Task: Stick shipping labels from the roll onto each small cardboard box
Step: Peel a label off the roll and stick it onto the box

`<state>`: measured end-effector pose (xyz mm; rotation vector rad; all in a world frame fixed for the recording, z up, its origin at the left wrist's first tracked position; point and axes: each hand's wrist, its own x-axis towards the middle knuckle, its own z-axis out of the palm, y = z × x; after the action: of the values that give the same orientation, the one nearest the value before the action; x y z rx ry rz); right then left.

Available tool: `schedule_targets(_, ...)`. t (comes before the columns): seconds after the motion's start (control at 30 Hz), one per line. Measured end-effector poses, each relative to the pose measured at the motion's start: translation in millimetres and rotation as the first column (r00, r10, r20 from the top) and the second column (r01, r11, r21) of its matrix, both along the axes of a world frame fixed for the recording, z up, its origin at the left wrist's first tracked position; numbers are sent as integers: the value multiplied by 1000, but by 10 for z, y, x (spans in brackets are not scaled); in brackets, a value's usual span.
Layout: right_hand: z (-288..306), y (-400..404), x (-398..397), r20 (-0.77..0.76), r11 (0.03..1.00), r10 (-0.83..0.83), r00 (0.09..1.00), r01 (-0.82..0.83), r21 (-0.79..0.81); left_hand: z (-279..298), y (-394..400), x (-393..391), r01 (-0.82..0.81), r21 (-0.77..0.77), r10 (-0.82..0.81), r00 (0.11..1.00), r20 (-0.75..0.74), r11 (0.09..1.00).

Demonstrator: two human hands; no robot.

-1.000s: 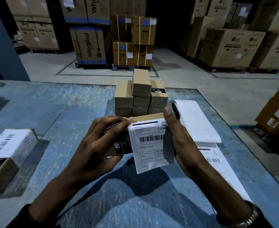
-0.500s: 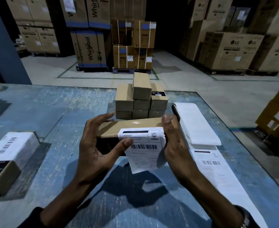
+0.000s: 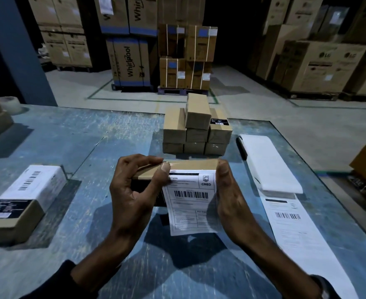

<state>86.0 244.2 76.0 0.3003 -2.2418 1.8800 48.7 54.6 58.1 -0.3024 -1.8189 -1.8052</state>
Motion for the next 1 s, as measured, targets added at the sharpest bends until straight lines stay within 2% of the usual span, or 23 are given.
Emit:
schedule_targets(0.2, 13, 13, -41, 57, 997, -1, 998, 6, -80, 26, 40, 33, 9, 62, -10, 1000, 24, 998)
schedule_targets(0.3, 69, 9, -24, 134, 996, 35, 990, -24, -82, 40, 46, 63, -41, -7, 41, 998, -43, 999)
schedule_targets(0.43, 128, -14, 17, 55, 995, -47, 997, 42, 96, 45, 65, 99, -128, -100, 114, 984, -135, 987)
schedule_targets(0.6, 170, -45, 59, -12, 995, -51, 999, 52, 88, 47, 65, 158, -181, -124, 157, 971, -182, 976)
schedule_targets(0.7, 165, -72, 58, 21, 995, -63, 998, 61, 77, 72, 70, 180, -217, -123, 198, 968, -153, 968)
schedule_targets(0.83, 104, -60, 17, 46, 995, -50, 998, 46, 86, 68, 105, 169, -193, -28, 190, 979, -79, 981)
schedule_targets(1.0, 175, -16, 13, 172, 999, 29, 985, -25, -30, 54, 118, 141, -152, 53, 150, 988, 49, 987)
